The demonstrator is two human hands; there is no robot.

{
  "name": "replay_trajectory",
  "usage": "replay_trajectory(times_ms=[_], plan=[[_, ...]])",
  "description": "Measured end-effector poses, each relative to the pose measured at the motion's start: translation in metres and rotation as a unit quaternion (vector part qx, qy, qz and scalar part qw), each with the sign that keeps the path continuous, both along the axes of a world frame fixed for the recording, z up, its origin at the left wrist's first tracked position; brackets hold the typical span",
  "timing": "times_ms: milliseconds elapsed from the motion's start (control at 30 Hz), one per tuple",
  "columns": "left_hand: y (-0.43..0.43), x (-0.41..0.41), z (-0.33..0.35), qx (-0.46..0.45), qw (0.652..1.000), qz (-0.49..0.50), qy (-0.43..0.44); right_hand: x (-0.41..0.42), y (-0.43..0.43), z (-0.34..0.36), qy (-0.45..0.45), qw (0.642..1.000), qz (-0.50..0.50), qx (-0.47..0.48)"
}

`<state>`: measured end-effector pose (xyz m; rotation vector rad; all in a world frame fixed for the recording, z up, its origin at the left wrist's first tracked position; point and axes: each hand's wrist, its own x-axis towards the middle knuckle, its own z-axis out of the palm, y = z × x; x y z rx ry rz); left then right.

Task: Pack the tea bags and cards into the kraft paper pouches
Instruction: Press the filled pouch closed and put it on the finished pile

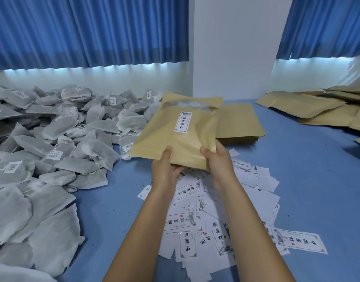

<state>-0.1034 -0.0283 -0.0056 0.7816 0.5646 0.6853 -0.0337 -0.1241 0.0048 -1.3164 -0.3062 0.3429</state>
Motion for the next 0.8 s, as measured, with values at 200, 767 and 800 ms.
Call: replay_trajectory(times_ms=[200, 767, 800], plan=[[-0.044, 0.022, 0.028, 0.099, 0.989, -0.092, -0.056, -0.001, -0.065, 0.021, -0.070, 0.990, -0.105, 0.061], [-0.248, 0.174, 0.061, -0.033, 0.906, -0.412, -0.087, 0.106, -0.255, 0.043, 0.015, 0.924, -0.245, 0.292], [-0.249, 0.180, 0.065, -0.003, 0.905, -0.419, -0.075, 0.121, -0.254, 0.050, 0.051, 0.916, -0.215, 0.335]])
